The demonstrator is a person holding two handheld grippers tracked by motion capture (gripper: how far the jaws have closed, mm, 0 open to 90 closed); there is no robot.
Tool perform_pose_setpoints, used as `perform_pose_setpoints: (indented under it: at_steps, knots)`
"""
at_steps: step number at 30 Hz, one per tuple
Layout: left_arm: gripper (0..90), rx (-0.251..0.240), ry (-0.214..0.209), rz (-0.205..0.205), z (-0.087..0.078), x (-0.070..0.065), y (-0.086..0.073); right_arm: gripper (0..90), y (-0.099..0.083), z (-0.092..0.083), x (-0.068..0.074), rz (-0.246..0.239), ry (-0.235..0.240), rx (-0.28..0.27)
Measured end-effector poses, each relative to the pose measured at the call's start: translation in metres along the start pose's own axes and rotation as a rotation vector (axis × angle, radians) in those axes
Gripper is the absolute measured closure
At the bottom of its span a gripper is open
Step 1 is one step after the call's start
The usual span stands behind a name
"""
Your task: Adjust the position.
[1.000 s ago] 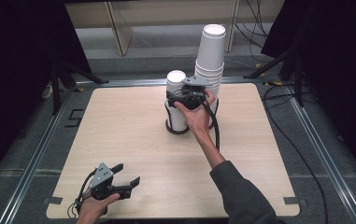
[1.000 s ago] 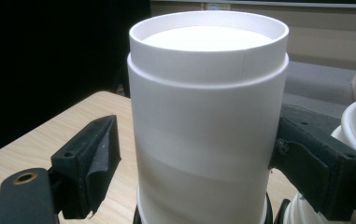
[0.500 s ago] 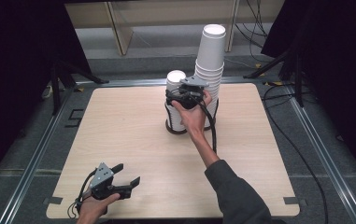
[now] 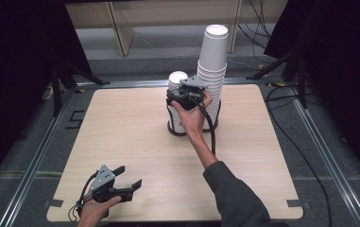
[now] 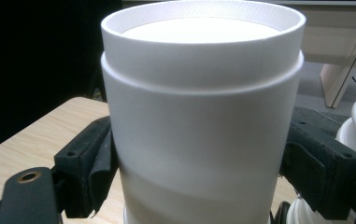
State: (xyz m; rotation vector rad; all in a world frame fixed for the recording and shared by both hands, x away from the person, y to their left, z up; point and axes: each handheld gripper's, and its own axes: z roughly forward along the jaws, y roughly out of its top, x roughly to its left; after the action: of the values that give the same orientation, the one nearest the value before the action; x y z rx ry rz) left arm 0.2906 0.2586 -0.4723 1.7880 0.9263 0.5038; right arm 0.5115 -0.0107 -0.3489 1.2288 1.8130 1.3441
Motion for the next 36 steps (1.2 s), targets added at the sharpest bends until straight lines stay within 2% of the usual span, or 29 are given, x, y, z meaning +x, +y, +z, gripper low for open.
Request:
perform_pose_setpoints:
  at_steps: [1, 2, 4, 5, 10, 13, 17, 19, 20, 24, 25, 27, 28, 30, 31, 32, 33, 34, 36]
  knots:
    - [14.3, 0.001, 0.0, 0.0, 0.0, 0.0, 0.0, 17.8, 0.0, 0.0, -0.001, -0.016, -0.004, -0.005]
    - [14.3, 0.001, 0.0, -0.001, 0.0, 0.0, 0.0, 18.0, 0.0, 0.0, 0.0, 0.0, 0.003, -0.003]
    - [14.3, 0.001, -0.001, 0.001, 0.0, 0.0, 0.0, 18.5, 0.001, 0.0, 0.0, -0.02, 0.001, -0.01]
    - [14.3, 0.001, -0.001, 0.0, 0.0, 0.0, 0.0, 18.7, 0.001, -0.001, 0.001, -0.005, -0.001, -0.007]
    - [14.3, 0.001, -0.002, 0.002, 0.0, 0.0, 0.0, 19.0, 0.002, -0.002, 0.0, -0.009, -0.002, -0.005]
    - [14.3, -0.008, -0.013, 0.025, 0.001, 0.002, 0.0, 19.7, 0.003, -0.002, 0.003, 0.0, -0.012, -0.015]
    - [14.3, -0.001, -0.008, 0.02, 0.0, 0.001, 0.0, 20.8, 0.008, -0.004, 0.003, -0.019, -0.023, -0.025]
    - [14.3, -0.008, -0.013, 0.023, 0.001, 0.001, 0.0, 21.0, 0.009, -0.005, 0.003, -0.011, -0.017, -0.019]
    - [14.3, 0.005, -0.001, 0.004, -0.001, 0.0, 0.0, 21.3, 0.011, -0.006, 0.004, -0.007, -0.017, -0.03]
    - [14.3, -0.006, -0.012, 0.022, 0.0, 0.001, 0.001, 21.6, 0.013, -0.007, 0.004, -0.006, -0.016, -0.043]
    - [14.3, 0.002, -0.005, 0.011, -0.001, 0.0, 0.0, 21.6, 0.015, -0.009, 0.005, -0.015, -0.021, -0.053]
    - [14.3, -0.009, -0.015, 0.019, 0.001, 0.001, 0.0, 21.6, 0.017, -0.011, 0.006, -0.011, -0.022, -0.058]
    - [14.3, 0.005, -0.002, 0.005, -0.001, 0.0, 0.0, 21.6, 0.019, -0.012, 0.006, -0.023, -0.018, -0.064]
    - [14.3, 0.005, -0.003, 0.007, -0.001, -0.001, 0.0, 21.6, 0.024, -0.015, 0.007, -0.025, -0.017, -0.068]
    - [14.3, 0.006, -0.004, 0.008, -0.001, -0.001, 0.0, 21.6, 0.027, -0.017, 0.007, -0.011, -0.003, -0.081]
    - [14.3, 0.005, -0.009, 0.024, 0.0, 0.0, 0.001, 21.6, 0.027, -0.017, 0.007, -0.011, -0.003, -0.081]
    - [14.3, 0.008, -0.004, 0.01, 0.0, -0.001, 0.0, 21.6, 0.03, -0.018, 0.007, -0.014, 0.002, -0.088]
    - [14.3, 0.019, -0.002, 0.022, -0.001, 0.0, 0.001, 21.6, 0.032, -0.02, 0.007, -0.022, -0.004, -0.085]
    - [14.3, 0.018, -0.002, 0.021, -0.001, 0.0, 0.001, 21.6, 0.035, -0.022, 0.007, -0.018, 0.003, -0.094]
